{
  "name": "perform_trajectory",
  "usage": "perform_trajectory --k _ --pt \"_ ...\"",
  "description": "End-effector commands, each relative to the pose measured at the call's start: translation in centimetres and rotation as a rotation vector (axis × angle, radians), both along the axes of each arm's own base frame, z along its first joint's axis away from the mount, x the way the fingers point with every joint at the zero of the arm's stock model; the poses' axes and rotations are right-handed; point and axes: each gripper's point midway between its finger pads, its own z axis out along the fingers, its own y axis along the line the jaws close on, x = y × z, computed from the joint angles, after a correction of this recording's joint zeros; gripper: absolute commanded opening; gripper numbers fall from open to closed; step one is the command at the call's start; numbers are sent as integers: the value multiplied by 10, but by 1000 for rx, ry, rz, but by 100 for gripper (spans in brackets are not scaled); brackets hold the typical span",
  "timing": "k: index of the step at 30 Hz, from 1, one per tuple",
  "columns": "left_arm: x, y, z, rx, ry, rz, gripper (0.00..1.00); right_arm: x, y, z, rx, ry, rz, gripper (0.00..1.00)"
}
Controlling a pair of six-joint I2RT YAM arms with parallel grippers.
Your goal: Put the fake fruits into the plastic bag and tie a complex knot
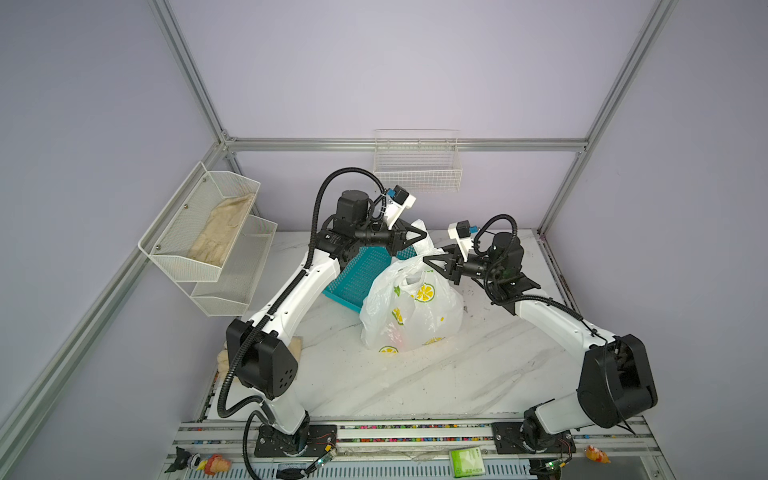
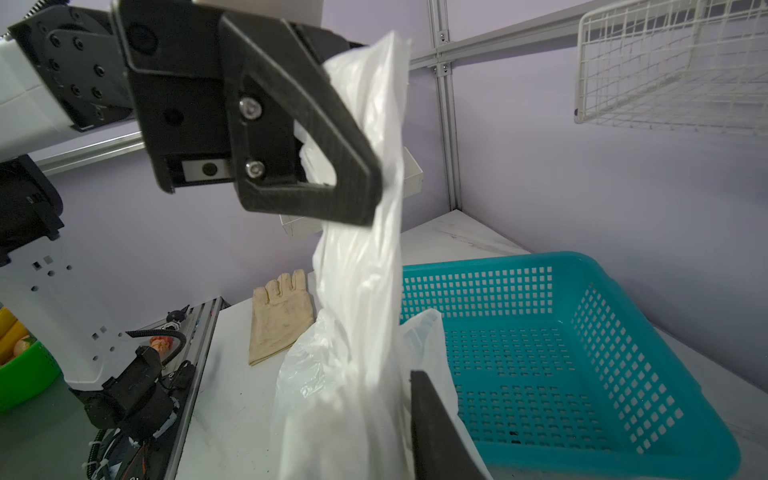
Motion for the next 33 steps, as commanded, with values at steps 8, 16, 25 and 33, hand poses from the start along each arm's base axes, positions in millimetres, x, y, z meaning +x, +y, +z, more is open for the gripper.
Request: perform_trajectory --k 8,16,25,33 --pt "-5 10 12 -18 -52 22 0 -2 3 7 33 -22 17 17" --pt "-2 22 4 3 -96 60 0 0 2 11 46 -6 8 5" --pt "-18 37 -15 48 -333 79 0 17 -1 13 66 113 -81 0" --pt "-33 35 -37 103 -497 64 15 20 6 8 30 163 -101 0"
